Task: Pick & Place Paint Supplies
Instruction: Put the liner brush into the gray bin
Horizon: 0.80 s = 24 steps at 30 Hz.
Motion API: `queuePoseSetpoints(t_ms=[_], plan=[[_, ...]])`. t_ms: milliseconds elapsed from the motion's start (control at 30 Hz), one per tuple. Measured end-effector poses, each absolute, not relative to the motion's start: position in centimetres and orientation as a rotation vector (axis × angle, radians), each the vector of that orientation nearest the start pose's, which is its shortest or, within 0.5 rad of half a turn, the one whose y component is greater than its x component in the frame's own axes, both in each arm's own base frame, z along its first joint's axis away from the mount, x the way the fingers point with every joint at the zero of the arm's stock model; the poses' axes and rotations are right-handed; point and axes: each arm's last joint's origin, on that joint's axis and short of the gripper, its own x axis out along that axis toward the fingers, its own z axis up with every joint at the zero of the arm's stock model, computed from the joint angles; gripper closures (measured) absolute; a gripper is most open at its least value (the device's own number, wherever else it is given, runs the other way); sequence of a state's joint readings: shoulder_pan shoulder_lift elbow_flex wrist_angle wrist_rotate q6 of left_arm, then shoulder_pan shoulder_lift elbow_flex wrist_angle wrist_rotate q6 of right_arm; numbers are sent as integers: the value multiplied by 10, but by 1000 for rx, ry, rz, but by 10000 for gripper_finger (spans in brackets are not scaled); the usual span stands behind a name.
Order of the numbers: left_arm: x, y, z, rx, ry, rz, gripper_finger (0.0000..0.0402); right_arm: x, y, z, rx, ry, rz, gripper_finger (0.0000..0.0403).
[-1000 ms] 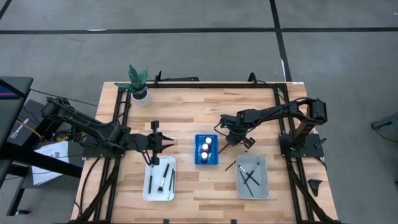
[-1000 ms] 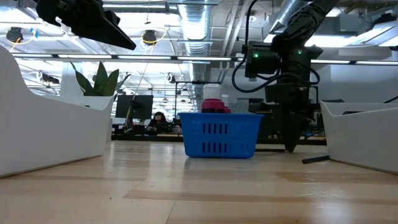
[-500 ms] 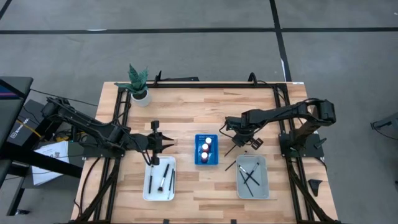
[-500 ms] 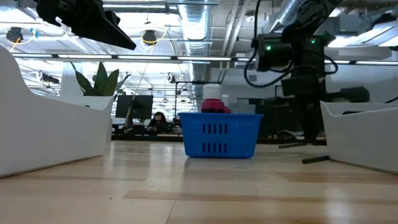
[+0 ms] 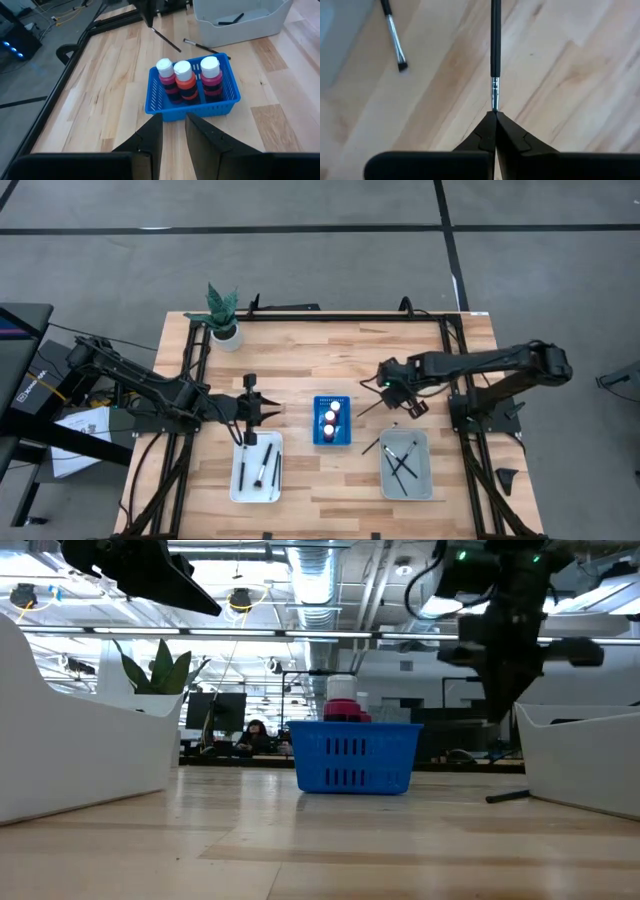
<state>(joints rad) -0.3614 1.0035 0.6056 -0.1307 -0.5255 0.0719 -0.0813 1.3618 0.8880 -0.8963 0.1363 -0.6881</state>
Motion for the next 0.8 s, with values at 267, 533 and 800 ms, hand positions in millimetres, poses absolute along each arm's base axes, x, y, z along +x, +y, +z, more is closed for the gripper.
queuePoseSetpoints(t_ms=[267, 533, 800], plan=[[199, -60, 240, 299, 484, 143, 325, 213, -10, 238, -381, 1243, 71, 402], [199, -60, 240, 307, 485, 141, 325, 200, 9, 249, -204, 1194, -72, 402], [199, -60, 240, 322, 482, 137, 325, 202, 23, 242, -215, 1245, -102, 403]])
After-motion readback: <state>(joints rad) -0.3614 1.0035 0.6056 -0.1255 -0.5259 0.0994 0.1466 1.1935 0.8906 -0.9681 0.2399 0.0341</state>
